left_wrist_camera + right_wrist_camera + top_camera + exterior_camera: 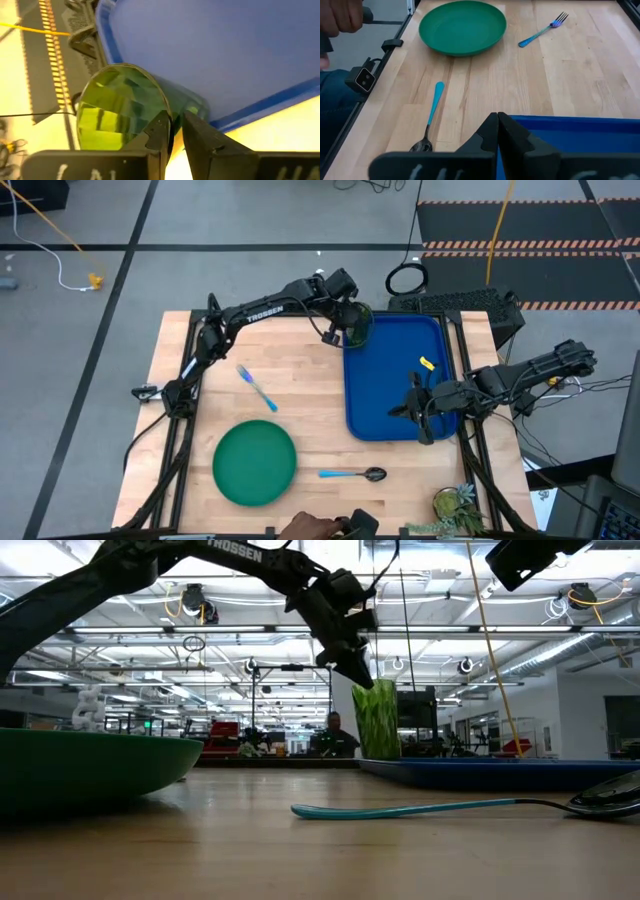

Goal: Pick and place plate/cup/fork/spoon on tray
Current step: Put the green cup on the top right of the blue tray, then put the green plate on the blue tray to the bottom left of the green cup

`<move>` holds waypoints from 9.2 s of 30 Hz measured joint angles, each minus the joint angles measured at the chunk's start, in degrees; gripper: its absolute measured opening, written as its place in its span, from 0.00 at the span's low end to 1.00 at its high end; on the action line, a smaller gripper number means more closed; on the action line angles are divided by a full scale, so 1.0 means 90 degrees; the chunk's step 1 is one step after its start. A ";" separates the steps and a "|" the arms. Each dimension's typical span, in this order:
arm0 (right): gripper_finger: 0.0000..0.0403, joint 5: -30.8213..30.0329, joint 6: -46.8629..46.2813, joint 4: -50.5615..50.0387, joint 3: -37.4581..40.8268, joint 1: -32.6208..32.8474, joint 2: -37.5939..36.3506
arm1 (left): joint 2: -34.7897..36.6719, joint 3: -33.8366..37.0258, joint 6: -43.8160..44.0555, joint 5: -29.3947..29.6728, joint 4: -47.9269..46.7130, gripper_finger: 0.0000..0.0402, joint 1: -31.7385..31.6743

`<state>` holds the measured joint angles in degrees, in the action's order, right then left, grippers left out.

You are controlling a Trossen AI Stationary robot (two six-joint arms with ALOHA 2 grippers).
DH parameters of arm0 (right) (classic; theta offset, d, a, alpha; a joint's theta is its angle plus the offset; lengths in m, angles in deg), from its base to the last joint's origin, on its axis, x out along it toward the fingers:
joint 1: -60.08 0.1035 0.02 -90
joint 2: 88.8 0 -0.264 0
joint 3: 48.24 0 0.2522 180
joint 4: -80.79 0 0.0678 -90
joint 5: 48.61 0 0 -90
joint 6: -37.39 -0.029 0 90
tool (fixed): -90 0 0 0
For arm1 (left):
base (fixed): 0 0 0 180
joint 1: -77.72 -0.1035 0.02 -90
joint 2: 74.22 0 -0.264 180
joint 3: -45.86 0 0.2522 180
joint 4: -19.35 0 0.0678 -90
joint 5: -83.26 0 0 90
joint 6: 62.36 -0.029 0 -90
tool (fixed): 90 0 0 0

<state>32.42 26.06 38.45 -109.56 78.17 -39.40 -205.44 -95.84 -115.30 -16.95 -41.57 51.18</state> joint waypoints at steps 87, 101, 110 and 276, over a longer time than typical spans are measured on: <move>0.00 0.0024 -0.0187 0.1200 0.0155 0.0004 0.0027 | 0.1773 0.2403 1.1000 0.2003 -0.2612 0.45 0.7589; 0.00 0.0234 -0.0333 0.1625 0.0155 0.0007 0.0810 | 0.1613 0.2531 1.3312 0.2091 -0.2032 0.45 0.8839; 0.00 0.0364 -0.0330 0.1710 0.0155 0.0009 0.1104 | 0.1110 0.2532 1.3477 0.2333 -0.2345 0.41 0.9024; 0.00 -0.0942 0.0838 -0.1546 0.0158 -0.0083 0.2124 | 0.0807 0.0828 0.7622 0.4308 -0.4761 0.39 0.4809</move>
<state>23.94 33.60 24.53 -108.13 77.42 -20.28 -198.18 -88.39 -46.70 21.83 -84.43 94.46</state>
